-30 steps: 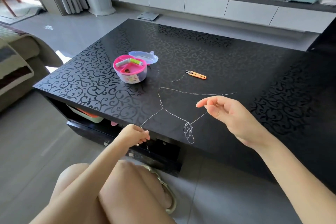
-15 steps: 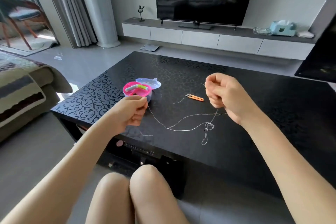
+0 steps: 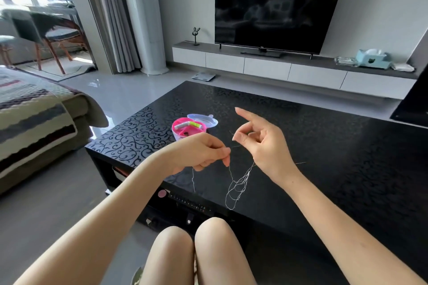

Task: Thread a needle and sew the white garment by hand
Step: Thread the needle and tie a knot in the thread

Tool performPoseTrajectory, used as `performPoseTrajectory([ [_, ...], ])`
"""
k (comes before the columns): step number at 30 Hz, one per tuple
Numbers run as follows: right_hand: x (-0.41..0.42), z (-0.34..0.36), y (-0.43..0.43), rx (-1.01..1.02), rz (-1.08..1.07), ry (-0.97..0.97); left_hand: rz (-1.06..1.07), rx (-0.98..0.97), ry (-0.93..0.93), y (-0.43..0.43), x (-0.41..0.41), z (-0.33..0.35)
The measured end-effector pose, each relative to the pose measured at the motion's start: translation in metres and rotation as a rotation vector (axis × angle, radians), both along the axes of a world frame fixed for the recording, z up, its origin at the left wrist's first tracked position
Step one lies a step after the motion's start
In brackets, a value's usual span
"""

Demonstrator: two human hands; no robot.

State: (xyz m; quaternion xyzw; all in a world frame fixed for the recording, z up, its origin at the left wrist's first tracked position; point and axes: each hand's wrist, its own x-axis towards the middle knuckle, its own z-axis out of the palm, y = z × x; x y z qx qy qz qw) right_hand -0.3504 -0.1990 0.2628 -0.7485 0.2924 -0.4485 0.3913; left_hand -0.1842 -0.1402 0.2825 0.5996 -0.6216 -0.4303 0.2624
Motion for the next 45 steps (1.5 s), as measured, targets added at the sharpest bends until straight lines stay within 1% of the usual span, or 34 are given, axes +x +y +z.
performPoseTrajectory([
  [5, 0.012, -0.01, 0.008, 0.313, 0.027, -0.18, -0.001, -0.026, 0.031, 0.004, -0.002, -0.007],
  [12, 0.023, -0.022, 0.018, 0.672, -0.009, -0.179, 0.04, -0.046, 0.039, 0.007, 0.003, -0.016],
  [16, 0.025, -0.025, 0.022, 0.769, 0.056, -0.141, 0.043, -0.036, 0.035, 0.007, 0.004, -0.019],
  [20, 0.023, -0.025, 0.023, 0.825, 0.108, -0.173, 0.044, -0.023, 0.039, 0.008, 0.005, -0.022],
  [23, 0.021, -0.025, 0.018, 0.881, 0.124, -0.216, 0.076, -0.028, 0.051, 0.009, 0.007, -0.025],
  [28, 0.013, -0.019, 0.003, 1.011, 0.122, -0.328, 0.14, 0.019, 0.137, 0.015, 0.019, -0.033],
  [31, 0.005, -0.017, -0.008, 1.042, 0.092, -0.383, 0.18, 0.03, 0.188, 0.021, 0.029, -0.041],
  [35, -0.007, -0.019, -0.027, 1.044, 0.007, -0.443, 0.286, 0.06, 0.212, 0.033, 0.047, -0.055],
  [38, -0.013, -0.022, -0.035, 1.036, -0.029, -0.429, 0.327, 0.096, 0.253, 0.042, 0.06, -0.063],
  [41, -0.013, -0.025, -0.034, 1.011, -0.011, -0.377, 0.329, 0.102, 0.278, 0.046, 0.063, -0.065],
  [43, -0.012, -0.029, -0.031, 0.926, -0.014, -0.302, 0.333, 0.105, 0.289, 0.047, 0.062, -0.064],
  [45, -0.013, -0.034, -0.03, 0.732, -0.083, -0.166, 0.343, 0.104, 0.321, 0.046, 0.062, -0.063],
])
